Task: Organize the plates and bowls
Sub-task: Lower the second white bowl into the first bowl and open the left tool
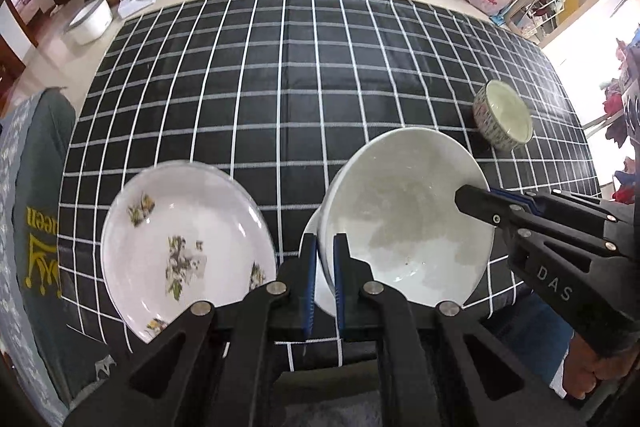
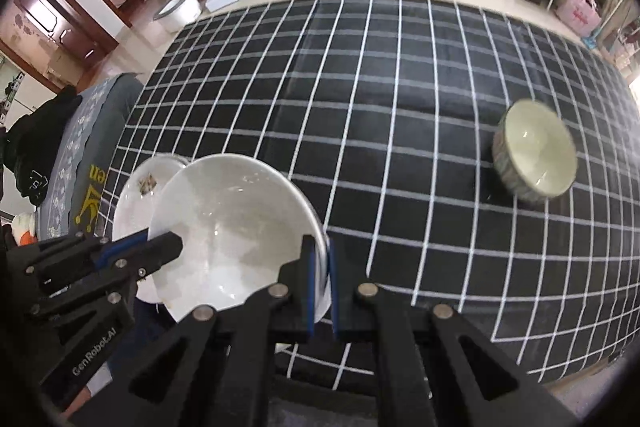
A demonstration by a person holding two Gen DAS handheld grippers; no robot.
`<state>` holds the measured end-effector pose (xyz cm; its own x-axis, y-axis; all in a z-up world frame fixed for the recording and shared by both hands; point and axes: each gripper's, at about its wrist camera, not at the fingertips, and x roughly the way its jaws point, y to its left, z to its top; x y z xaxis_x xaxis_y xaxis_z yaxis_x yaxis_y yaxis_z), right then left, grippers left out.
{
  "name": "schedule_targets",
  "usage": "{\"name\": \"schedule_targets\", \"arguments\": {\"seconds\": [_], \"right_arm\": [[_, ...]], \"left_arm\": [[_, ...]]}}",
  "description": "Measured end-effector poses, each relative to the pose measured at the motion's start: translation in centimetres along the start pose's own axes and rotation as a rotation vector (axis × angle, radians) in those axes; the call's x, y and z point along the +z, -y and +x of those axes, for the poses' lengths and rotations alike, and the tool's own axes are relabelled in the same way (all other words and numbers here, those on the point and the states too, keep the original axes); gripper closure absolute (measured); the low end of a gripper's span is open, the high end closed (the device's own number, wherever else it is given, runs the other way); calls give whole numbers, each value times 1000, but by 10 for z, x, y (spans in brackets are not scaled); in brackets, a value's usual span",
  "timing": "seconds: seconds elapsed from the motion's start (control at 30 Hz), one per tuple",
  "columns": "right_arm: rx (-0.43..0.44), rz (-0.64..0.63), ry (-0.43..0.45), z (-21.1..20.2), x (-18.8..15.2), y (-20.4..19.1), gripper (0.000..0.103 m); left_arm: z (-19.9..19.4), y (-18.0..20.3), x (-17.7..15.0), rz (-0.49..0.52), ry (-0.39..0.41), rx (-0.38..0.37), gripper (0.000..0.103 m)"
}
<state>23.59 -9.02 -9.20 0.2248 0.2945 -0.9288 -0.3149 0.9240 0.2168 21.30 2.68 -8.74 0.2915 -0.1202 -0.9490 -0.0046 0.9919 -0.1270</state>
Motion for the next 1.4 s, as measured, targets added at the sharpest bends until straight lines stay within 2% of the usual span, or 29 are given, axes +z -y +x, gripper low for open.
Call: {"name": "schedule_targets", "arguments": {"seconds": [0.23, 0.93, 1.4], "right_arm": [[-8, 34, -28, 17, -9, -3, 95], [-46, 38, -101, 43, -18, -2, 95], [-69, 20, -112, 47, -15, -6, 95]], "left_arm": [[13, -11, -13, -33, -14, -25, 96], [44, -7, -18, 3, -48, -20, 96], [55, -6, -20, 8, -71, -23, 96]]}}
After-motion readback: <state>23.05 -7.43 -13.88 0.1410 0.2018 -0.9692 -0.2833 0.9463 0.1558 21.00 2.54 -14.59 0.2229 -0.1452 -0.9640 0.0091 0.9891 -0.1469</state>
